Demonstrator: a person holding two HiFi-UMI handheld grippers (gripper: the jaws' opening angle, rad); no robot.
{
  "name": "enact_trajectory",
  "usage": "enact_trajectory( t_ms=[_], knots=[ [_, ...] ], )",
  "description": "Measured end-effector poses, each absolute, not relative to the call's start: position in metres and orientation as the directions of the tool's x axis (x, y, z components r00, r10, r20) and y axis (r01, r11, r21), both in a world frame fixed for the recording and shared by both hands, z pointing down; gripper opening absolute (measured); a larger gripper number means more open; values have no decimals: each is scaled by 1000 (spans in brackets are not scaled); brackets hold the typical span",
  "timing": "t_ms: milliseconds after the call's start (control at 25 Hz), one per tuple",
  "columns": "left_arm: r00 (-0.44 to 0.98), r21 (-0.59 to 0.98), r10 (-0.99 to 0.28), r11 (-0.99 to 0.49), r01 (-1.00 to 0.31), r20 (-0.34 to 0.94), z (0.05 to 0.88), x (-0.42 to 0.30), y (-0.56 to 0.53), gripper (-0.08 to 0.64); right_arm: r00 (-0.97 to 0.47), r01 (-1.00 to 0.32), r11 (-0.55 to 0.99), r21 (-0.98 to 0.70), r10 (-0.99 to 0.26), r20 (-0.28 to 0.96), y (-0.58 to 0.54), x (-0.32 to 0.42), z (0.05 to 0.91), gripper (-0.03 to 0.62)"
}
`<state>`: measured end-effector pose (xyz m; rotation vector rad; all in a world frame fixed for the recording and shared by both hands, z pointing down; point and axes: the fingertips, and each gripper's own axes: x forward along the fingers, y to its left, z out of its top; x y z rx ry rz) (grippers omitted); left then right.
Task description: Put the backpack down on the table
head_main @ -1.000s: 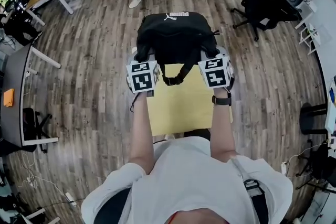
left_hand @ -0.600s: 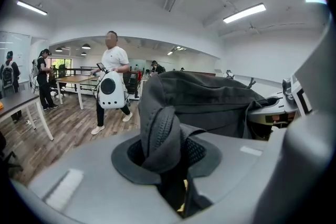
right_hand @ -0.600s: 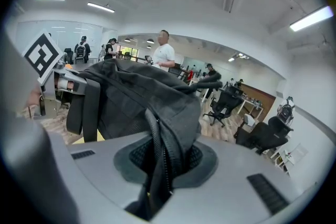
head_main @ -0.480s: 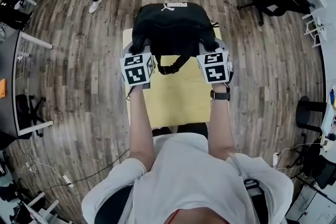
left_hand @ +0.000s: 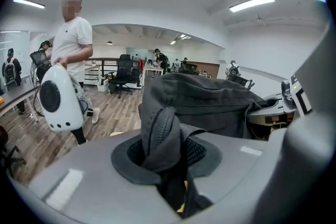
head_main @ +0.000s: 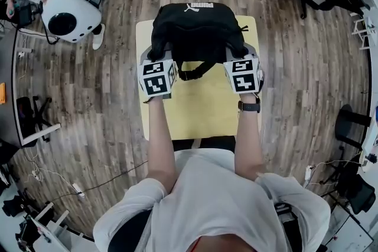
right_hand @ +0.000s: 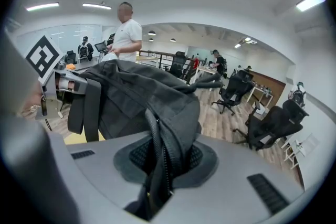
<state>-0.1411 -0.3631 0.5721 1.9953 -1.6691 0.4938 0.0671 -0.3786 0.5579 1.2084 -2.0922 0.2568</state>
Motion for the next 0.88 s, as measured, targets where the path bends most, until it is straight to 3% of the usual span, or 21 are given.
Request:
enact_trajectory(
  t_ms=[880],
  knots=[
    [154,139,-721,-81,-987,675,704,-137,-373,92,-315,-787,607,112,-550,773,-397,72,695,52]
  ],
)
